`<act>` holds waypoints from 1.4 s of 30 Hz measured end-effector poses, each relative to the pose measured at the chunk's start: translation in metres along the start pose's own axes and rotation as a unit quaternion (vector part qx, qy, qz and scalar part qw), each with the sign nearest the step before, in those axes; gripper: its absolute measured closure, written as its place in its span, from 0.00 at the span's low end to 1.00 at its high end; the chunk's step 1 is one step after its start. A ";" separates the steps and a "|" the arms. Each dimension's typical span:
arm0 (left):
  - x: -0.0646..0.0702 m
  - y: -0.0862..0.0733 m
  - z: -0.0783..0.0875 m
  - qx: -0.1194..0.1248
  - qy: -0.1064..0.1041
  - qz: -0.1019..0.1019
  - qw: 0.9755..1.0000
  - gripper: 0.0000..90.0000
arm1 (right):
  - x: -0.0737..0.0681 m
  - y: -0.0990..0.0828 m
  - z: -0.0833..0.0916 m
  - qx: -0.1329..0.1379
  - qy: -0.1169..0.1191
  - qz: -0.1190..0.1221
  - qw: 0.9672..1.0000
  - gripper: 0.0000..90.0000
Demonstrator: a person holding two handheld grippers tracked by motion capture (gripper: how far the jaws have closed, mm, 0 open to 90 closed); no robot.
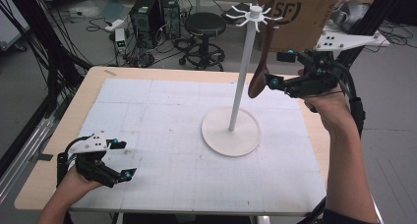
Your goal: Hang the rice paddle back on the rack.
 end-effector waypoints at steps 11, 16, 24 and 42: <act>-0.005 0.006 0.004 0.023 0.005 0.019 1.000 0.02 | -0.004 -0.028 -0.004 0.017 -0.009 -0.017 1.000 0.01; -0.008 0.009 0.006 0.035 0.011 0.021 0.999 0.02 | -0.015 -0.041 -0.008 0.024 -0.006 -0.013 1.000 0.01; -0.011 0.015 0.010 0.054 0.016 0.028 0.998 0.02 | -0.024 -0.068 -0.013 0.027 -0.007 -0.019 0.999 0.01; -0.014 0.023 0.010 0.072 0.010 0.034 0.997 0.02 | -0.047 -0.129 -0.032 -0.029 0.022 -0.022 0.999 0.01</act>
Point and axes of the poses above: each handheld gripper's, and its own axes: z roughly backward along the jaws, y roughly out of its top, x roughly to its right, the point moved 9 cm from there along -z, roughly forward along the jaws, and after that the axes turned 13 degrees about y, right-handed, at the moved point
